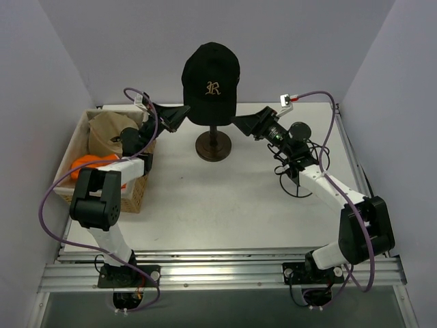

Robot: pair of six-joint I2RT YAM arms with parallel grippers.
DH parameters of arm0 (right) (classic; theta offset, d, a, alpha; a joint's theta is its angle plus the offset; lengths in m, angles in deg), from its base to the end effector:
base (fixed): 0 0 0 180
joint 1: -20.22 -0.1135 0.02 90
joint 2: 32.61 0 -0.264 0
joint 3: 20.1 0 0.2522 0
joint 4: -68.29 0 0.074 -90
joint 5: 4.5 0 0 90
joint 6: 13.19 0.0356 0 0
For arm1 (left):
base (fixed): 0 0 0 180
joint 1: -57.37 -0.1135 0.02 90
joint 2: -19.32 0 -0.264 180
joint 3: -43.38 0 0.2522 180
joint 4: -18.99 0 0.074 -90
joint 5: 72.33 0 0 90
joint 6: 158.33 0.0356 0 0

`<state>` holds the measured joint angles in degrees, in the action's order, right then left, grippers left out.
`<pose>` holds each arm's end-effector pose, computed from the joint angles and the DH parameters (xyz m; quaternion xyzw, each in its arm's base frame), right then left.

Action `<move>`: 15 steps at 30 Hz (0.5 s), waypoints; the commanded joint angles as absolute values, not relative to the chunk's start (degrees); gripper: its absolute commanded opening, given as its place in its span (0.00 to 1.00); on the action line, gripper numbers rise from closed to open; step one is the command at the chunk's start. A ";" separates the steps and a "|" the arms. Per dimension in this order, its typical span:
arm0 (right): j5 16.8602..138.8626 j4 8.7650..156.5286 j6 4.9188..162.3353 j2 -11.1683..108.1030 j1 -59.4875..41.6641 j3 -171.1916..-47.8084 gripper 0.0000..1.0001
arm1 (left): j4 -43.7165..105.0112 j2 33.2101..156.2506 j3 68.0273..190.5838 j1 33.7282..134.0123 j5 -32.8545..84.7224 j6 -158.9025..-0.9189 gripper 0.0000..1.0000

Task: Stack the hats

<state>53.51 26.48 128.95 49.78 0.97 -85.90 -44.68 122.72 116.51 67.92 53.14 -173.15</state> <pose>0.2968 0.1236 0.3476 -0.0774 0.5597 0.5935 0.5731 0.3747 -0.0908 0.2999 -0.1485 0.5038 -0.7859 0.3263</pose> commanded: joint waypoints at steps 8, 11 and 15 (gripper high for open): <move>53.33 23.78 127.35 49.21 0.35 -88.80 0.70 | -54.88 126.64 111.10 67.30 51.77 -171.78 0.02; 53.51 24.83 126.56 48.78 0.35 -88.89 0.70 | -54.70 126.55 110.84 67.30 51.69 -171.25 0.02; 53.77 25.36 126.29 48.42 0.26 -89.06 0.70 | -54.00 126.11 110.84 67.30 51.77 -170.46 0.02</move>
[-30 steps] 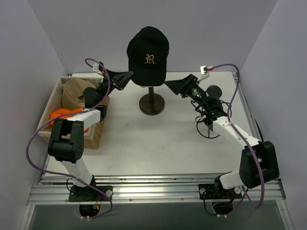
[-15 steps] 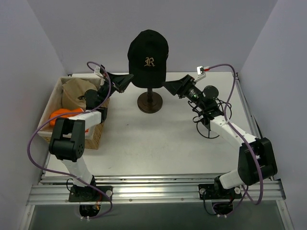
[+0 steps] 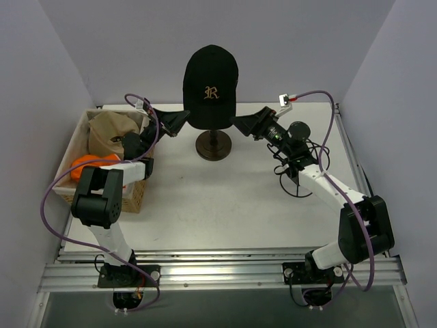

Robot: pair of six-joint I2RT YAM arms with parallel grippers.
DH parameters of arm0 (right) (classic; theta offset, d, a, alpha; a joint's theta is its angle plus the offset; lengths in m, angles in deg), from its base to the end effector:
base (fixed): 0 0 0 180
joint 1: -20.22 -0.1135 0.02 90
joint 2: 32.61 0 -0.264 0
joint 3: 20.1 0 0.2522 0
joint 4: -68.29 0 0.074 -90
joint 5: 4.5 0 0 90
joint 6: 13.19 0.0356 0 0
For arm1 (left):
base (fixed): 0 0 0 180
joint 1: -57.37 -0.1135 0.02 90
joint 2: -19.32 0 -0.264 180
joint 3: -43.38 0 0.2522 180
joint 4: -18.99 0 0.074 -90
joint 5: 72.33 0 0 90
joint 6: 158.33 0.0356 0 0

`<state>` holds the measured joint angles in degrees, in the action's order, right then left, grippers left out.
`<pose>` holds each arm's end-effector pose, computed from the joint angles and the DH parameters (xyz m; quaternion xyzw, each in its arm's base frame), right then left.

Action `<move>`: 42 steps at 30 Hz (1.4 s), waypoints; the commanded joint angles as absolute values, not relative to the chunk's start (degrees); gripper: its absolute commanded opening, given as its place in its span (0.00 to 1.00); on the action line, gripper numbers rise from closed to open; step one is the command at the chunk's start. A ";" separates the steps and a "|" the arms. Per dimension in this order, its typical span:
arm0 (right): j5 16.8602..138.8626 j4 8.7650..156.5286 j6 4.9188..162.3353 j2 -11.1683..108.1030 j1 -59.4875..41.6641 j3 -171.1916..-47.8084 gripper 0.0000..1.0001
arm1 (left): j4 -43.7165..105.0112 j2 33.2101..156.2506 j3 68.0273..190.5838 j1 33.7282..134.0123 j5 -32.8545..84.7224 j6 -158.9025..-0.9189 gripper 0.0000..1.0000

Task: Stack the hats

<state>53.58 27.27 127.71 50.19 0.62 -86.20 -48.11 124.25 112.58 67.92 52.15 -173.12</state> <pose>0.2984 0.1262 0.3459 -0.0818 0.5644 0.5880 0.5736 0.3709 -0.0896 0.2751 -0.1668 0.5076 -0.7813 0.3227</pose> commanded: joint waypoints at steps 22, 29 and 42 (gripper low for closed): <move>60.98 54.69 113.29 36.65 0.44 -97.23 0.67 | 9.59 94.77 118.47 66.42 43.09 -132.26 0.88; 64.75 70.96 106.79 34.10 -0.09 -102.86 0.61 | 52.64 86.30 135.17 69.32 19.72 -105.81 0.88; 69.68 82.85 100.01 18.73 -1.23 -94.53 0.59 | 70.46 96.14 145.64 58.71 2.29 -95.23 0.83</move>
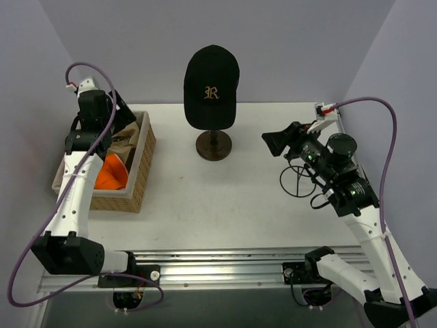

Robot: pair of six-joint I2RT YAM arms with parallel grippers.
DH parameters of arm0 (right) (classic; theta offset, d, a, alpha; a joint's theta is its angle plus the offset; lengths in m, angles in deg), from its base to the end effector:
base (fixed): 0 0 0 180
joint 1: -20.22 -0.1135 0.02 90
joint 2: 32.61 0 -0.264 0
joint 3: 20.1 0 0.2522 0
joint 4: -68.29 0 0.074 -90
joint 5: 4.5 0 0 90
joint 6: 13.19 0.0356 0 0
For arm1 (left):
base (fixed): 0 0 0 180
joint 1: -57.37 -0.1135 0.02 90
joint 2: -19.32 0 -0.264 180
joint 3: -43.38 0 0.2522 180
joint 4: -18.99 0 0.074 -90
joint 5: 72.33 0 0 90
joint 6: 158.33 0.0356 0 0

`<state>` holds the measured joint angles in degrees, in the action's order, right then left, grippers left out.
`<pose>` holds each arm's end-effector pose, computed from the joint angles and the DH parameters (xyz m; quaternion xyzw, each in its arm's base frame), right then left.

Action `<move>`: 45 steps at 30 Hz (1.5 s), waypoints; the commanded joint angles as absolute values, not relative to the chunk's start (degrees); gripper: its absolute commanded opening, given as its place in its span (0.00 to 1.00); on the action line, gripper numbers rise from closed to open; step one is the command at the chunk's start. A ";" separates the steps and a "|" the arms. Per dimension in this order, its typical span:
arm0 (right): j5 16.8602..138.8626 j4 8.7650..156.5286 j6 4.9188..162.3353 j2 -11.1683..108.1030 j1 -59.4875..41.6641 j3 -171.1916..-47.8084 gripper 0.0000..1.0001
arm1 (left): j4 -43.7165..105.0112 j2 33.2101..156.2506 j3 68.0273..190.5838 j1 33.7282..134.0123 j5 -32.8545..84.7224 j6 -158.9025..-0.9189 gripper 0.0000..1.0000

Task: Stack the hats

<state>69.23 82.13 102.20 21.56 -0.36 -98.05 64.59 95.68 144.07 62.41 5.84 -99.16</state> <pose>0.1863 0.0806 0.4479 -0.0815 0.6407 0.3798 0.6623 0.2885 -0.0181 0.4345 -0.2399 0.7874 -0.0920 0.5604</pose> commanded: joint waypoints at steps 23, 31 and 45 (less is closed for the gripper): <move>61.42 75.28 100.72 8.26 -1.67 -82.65 0.59 | 72.21 105.46 136.51 43.84 -8.79 -98.92 0.73; 60.89 75.64 100.45 6.59 -2.11 -82.73 0.60 | 71.95 102.56 132.02 43.48 -10.01 -100.59 0.73; 63.00 75.55 99.93 8.08 -2.20 -83.00 0.60 | 74.49 104.93 131.40 44.27 -9.83 -100.59 0.54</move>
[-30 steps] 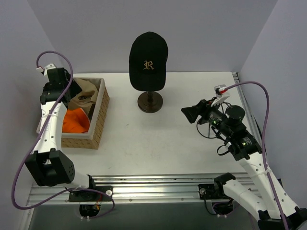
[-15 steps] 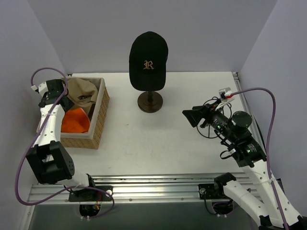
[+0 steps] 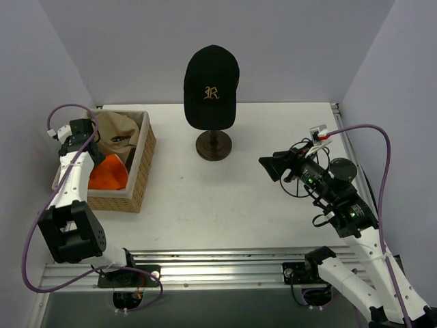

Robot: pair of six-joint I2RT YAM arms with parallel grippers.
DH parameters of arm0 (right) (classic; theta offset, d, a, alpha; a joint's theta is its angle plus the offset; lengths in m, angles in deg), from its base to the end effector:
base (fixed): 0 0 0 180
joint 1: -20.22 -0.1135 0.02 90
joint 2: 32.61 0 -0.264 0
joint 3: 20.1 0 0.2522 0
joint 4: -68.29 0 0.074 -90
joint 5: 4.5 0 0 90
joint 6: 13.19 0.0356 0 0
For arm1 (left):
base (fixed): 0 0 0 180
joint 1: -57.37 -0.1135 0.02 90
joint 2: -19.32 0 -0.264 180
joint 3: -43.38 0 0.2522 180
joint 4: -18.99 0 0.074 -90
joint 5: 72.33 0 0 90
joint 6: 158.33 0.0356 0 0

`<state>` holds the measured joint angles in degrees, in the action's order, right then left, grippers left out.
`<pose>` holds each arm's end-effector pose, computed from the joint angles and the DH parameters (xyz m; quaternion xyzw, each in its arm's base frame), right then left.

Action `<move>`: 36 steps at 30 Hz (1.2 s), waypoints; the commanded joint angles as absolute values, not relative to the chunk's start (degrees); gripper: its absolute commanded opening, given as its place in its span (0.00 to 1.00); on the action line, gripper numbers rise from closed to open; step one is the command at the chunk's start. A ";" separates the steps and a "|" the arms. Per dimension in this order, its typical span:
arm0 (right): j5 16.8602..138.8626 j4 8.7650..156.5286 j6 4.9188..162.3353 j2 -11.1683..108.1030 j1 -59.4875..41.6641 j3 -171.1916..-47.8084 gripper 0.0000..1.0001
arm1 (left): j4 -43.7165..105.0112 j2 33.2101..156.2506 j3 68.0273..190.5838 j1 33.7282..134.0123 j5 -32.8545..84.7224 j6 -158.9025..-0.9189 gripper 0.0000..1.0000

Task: Stack the hats

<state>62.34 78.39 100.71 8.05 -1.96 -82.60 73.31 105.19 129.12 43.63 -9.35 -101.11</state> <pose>0.1413 0.0727 0.4011 -0.1464 0.6205 0.4140 0.6497 0.3018 0.0904 0.2902 -0.4312 0.8225 0.1703 0.3295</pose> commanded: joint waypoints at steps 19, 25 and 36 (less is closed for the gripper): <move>65.55 77.83 98.35 9.58 -2.46 -85.55 0.60 | 76.97 105.89 130.97 46.82 -15.39 -100.60 0.72; 67.40 78.45 97.99 8.78 -2.46 -86.16 0.60 | 73.01 105.63 130.17 46.82 -9.23 -99.27 0.38; 67.48 77.48 99.48 9.75 -2.46 -89.06 0.61 | 73.09 89.56 141.05 48.14 6.73 -98.30 0.02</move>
<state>67.11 80.14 99.27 9.60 -2.02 -85.35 76.41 96.80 133.14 47.59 -2.23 -99.12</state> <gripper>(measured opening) 0.603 0.062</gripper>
